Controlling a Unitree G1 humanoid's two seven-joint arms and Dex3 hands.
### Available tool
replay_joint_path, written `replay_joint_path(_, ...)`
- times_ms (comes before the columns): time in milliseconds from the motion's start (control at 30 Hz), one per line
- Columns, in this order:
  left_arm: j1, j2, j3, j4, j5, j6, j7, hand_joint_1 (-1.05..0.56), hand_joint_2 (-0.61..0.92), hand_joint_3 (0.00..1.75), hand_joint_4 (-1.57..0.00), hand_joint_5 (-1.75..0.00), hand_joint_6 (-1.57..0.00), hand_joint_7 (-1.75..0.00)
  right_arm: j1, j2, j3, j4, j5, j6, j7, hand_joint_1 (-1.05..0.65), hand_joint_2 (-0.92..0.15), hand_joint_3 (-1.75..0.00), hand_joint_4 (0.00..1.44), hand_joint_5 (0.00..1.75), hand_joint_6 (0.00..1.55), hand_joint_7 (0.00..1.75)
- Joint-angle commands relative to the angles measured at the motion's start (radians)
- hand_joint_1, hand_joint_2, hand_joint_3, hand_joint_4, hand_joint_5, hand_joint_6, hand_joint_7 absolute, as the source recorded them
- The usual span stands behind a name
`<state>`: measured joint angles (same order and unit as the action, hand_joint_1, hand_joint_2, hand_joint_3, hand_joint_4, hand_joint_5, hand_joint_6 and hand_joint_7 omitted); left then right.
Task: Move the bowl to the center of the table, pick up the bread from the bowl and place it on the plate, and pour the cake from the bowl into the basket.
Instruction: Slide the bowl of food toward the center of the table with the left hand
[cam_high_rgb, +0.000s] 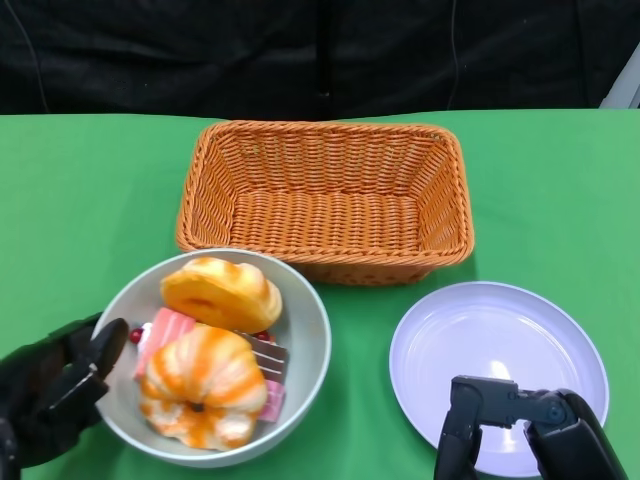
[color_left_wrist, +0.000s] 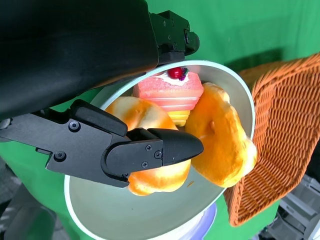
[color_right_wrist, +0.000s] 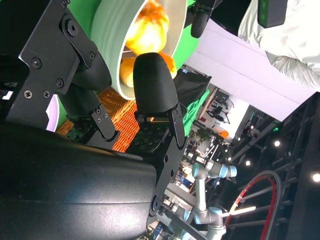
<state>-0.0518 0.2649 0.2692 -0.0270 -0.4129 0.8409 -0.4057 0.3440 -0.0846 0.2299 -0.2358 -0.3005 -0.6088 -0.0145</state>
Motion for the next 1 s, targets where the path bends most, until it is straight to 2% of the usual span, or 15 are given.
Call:
replay_joint_path(33,-0.012,-0.002,-0.027,-0.023,-0.012,0.024,0.014,-0.69,0.92,0.58,0.0,0.0,0.0,0.0,0.003,-0.008,-0.006,-0.016,0.003,0.008,0.002,0.2,-0.02,-1.75,0.99,1.7,0.94,1.52)
replay_joint_path(267,-0.031,-0.02,-0.093,-0.032,-0.004,0.035,0.027,-0.7,0.92,0.59,0.0,0.0,0.0,0.0,0.005,-0.005,-0.004,-0.026,-0.006,0.01,-0.002,0.21,-0.02,-1.75,0.99,1.7,0.94,1.52)
replay_joint_path(367,-0.042,-0.038,-0.119,-0.036,0.001,0.042,0.048,-0.72,0.92,0.57,0.0,0.0,0.0,0.0,-0.006,-0.007,-0.019,-0.036,-0.036,-0.003,-0.016,0.16,-0.01,-1.75,0.96,1.67,0.9,1.48)
replay_joint_path(467,-0.058,-0.061,-0.13,-0.026,0.001,0.05,0.072,-0.74,0.92,0.52,0.0,0.0,0.0,0.0,-0.028,-0.005,-0.026,-0.044,-0.04,-0.006,-0.017,0.0,-0.01,-1.75,0.85,1.62,0.78,1.42)
replay_joint_path(567,-0.067,-0.069,-0.146,-0.025,0.002,0.053,0.076,-0.74,0.92,0.5,0.0,0.0,0.0,0.0,-0.041,-0.009,-0.033,-0.075,-0.06,0.016,-0.01,-0.05,-0.01,-1.75,0.81,1.6,0.73,1.41)
replay_joint_path(600,-0.072,-0.074,-0.159,-0.025,0.002,0.055,0.075,-0.74,0.92,0.52,0.0,0.0,0.0,0.0,-0.048,-0.013,-0.038,-0.108,-0.074,0.045,0.002,-0.1,-0.01,-1.74,0.64,1.6,0.56,1.42)
replay_joint_path(667,-0.078,-0.078,-0.172,-0.026,0.002,0.058,0.073,-0.74,0.92,0.53,0.0,0.0,0.0,0.0,-0.054,-0.018,-0.042,-0.15,-0.089,0.085,0.017,-0.14,0.0,-1.74,0.5,1.61,0.4,1.47)
replay_joint_path(800,-0.079,-0.077,-0.175,-0.025,0.002,0.058,0.074,-0.74,0.92,0.54,0.0,0.0,0.0,0.0,-0.052,-0.021,-0.038,-0.168,-0.09,0.11,0.021,-0.15,0.01,-1.74,0.45,1.62,0.34,1.5)
replay_joint_path(833,-0.086,-0.078,-0.185,-0.013,0.001,0.059,0.065,-0.73,0.92,0.53,0.0,0.0,0.0,0.0,-0.087,-0.029,-0.04,-0.183,-0.106,0.136,0.039,-0.2,-0.01,-1.69,0.41,1.61,0.28,1.48)
replay_joint_path(900,-0.093,-0.084,-0.202,0.003,0.0,0.057,0.053,-0.72,0.92,0.51,0.0,0.0,0.0,0.0,-0.152,-0.039,-0.042,-0.209,-0.141,0.201,0.08,-0.4,-0.13,-1.38,0.18,1.63,0.06,1.46)
replay_joint_path(933,-0.094,-0.088,-0.21,0.007,0.001,0.051,0.049,-0.72,0.92,0.5,0.0,0.0,0.0,0.0,-0.183,-0.043,-0.041,-0.218,-0.159,0.237,0.099,-0.46,-0.22,-1.18,0.09,1.6,0.03,1.41)
replay_joint_path(1000,-0.093,-0.092,-0.223,0.005,0.003,0.049,0.052,-0.72,0.92,0.49,0.0,0.0,0.0,0.0,-0.241,-0.049,-0.032,-0.213,-0.19,0.288,0.128,-0.53,-0.31,-0.94,0.02,1.58,0.01,1.33)
